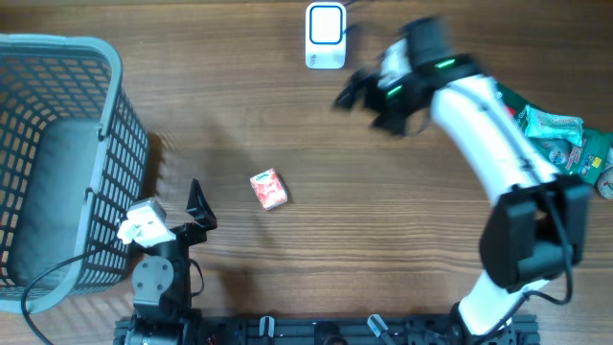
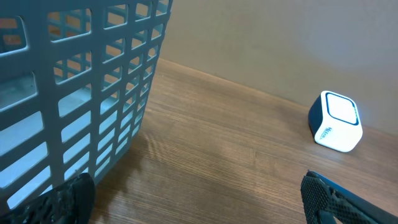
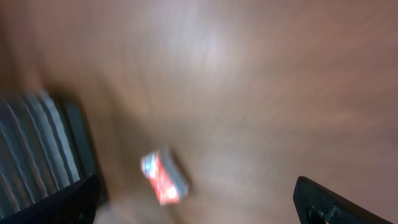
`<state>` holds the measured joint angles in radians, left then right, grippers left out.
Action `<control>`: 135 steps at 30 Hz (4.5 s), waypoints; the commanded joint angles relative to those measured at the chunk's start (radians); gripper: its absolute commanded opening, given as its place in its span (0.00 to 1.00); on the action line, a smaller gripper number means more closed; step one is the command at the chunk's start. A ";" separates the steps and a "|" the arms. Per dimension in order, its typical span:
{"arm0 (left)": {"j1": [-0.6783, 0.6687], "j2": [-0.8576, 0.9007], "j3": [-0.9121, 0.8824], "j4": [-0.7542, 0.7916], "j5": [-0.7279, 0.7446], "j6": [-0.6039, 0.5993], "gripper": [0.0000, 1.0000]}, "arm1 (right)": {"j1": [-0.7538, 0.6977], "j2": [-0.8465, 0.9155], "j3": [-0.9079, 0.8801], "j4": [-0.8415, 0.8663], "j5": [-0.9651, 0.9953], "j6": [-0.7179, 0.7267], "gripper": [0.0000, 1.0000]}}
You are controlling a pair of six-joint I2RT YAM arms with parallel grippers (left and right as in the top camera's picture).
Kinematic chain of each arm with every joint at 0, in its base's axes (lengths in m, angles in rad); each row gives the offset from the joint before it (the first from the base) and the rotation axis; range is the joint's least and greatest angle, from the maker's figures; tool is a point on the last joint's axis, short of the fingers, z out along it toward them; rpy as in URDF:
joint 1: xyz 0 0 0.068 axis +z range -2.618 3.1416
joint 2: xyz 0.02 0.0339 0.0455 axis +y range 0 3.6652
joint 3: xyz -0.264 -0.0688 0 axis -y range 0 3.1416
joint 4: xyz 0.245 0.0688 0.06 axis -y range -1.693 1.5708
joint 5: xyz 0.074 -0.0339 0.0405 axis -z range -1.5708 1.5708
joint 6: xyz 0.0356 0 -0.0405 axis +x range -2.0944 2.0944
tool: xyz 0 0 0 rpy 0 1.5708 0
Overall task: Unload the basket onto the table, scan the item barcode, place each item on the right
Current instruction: 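Reach the right gripper to the red Kleenex pack and grasp it, then lift the Kleenex pack with the right gripper to the scanner, then carry the Kleenex pack right and release it at the right edge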
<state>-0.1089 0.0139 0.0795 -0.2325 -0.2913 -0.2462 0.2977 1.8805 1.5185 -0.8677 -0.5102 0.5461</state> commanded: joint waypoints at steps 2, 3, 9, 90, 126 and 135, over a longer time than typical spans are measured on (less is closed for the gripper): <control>0.006 -0.007 -0.003 0.002 -0.013 -0.005 1.00 | 0.207 0.035 -0.096 0.023 -0.020 0.161 0.98; 0.006 -0.008 -0.003 0.002 -0.013 -0.005 1.00 | 0.266 0.036 -0.119 0.039 -0.003 0.231 0.90; 0.006 -0.007 -0.003 0.002 -0.013 -0.005 1.00 | 0.465 0.046 -0.137 0.042 0.204 0.779 0.77; 0.006 -0.008 -0.003 0.002 -0.013 -0.005 1.00 | 0.113 0.343 0.200 0.903 0.862 -0.195 0.05; 0.006 -0.007 -0.003 0.002 -0.013 -0.005 1.00 | -0.571 -0.011 -0.143 -0.356 1.022 0.230 0.96; 0.006 -0.007 -0.003 0.002 -0.013 -0.005 1.00 | -0.408 -0.299 0.093 -0.331 0.586 -0.027 1.00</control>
<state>-0.1089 0.0139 0.0795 -0.2325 -0.2913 -0.2462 -0.1604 1.7504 1.5406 -1.1980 0.2428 0.5949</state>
